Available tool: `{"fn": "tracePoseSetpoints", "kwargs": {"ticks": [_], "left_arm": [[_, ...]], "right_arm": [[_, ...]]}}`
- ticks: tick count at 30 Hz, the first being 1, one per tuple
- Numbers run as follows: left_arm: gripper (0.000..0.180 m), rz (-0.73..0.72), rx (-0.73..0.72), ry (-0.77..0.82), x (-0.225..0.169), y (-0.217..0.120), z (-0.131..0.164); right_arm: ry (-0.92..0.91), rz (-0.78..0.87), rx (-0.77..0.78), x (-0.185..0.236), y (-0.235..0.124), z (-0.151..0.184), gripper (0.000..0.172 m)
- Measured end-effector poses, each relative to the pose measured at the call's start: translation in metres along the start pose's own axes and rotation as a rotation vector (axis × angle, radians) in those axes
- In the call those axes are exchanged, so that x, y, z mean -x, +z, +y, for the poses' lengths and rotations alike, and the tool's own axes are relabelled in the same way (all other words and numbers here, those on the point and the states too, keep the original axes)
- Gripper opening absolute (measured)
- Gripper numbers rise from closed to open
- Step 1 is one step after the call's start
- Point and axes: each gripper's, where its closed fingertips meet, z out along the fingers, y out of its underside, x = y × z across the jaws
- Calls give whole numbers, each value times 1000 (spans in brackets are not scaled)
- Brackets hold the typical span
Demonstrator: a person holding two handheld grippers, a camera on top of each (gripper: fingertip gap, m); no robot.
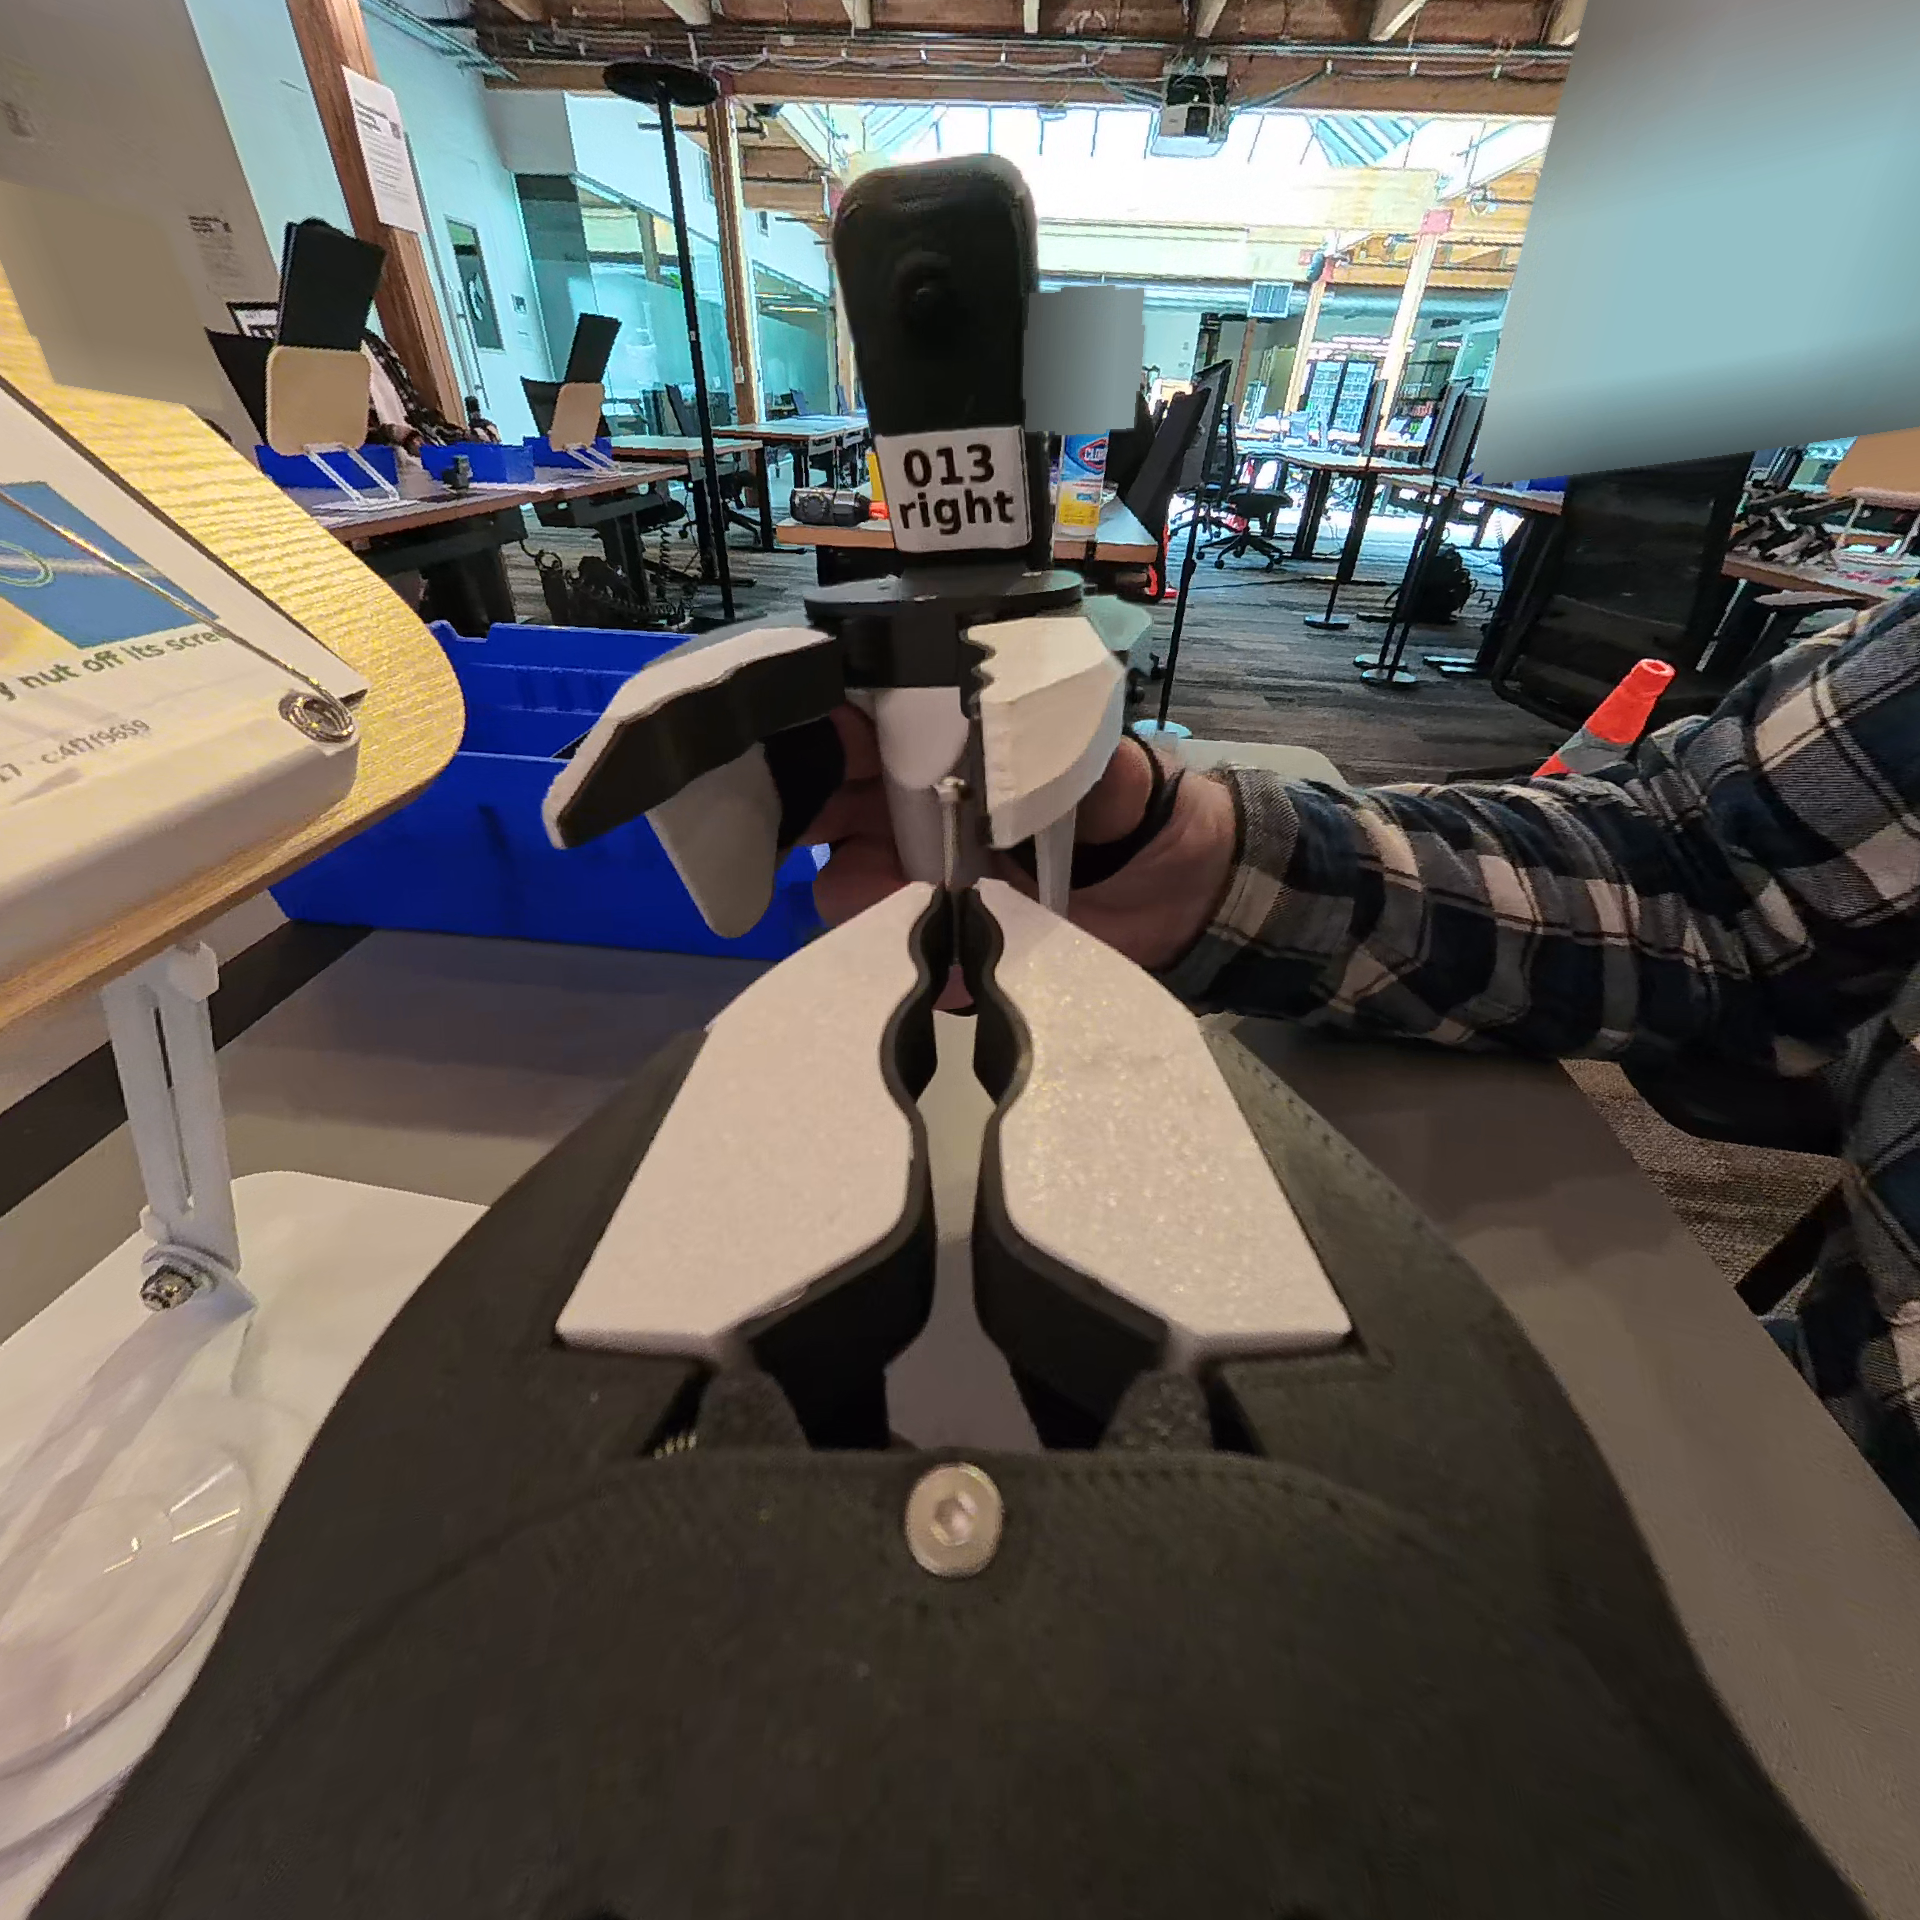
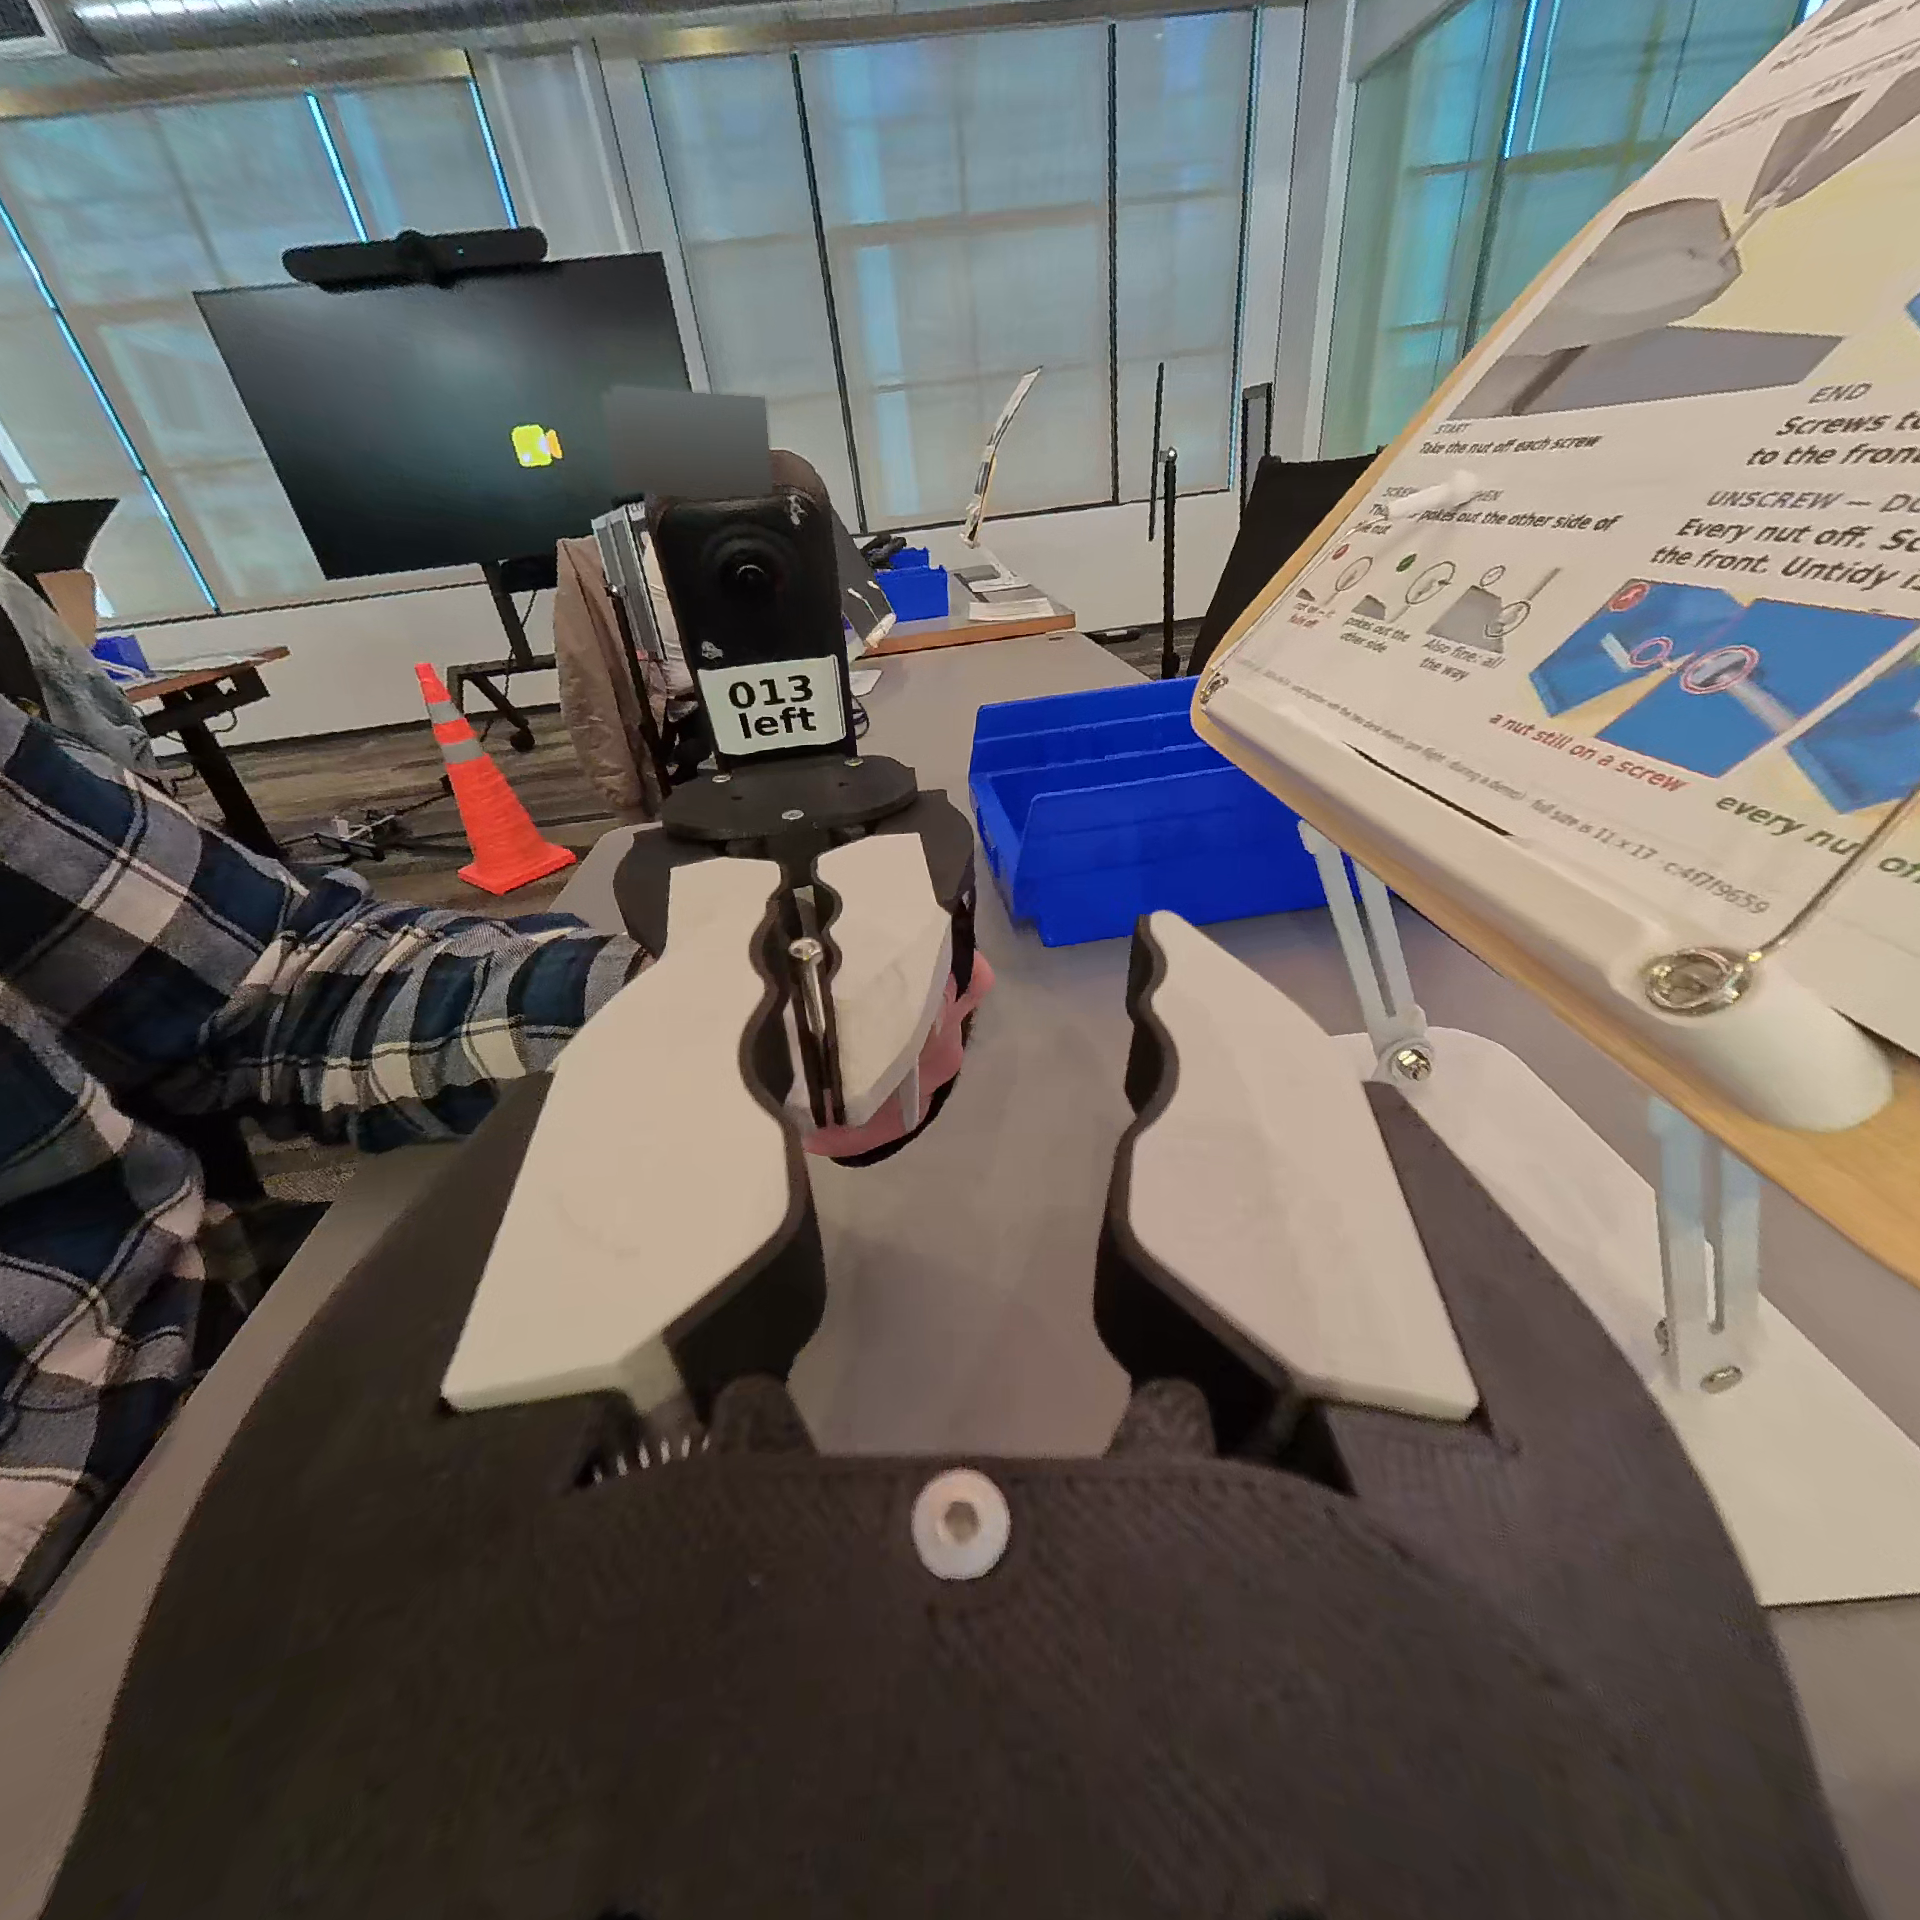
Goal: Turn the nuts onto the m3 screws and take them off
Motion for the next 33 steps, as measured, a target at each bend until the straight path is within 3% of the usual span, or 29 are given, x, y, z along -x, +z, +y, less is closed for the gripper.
{"fn": "tracePoseSetpoints", "kwargs": {"ticks": [28,33], "left_arm": [[1,-7,-7,3,1,-2,-1],[1,-135,74,78,17,-6,5]], "right_arm": [[-5,22,-16,-3,-15,-3,62],[-27,52,81,2,-19,-1,51]]}}
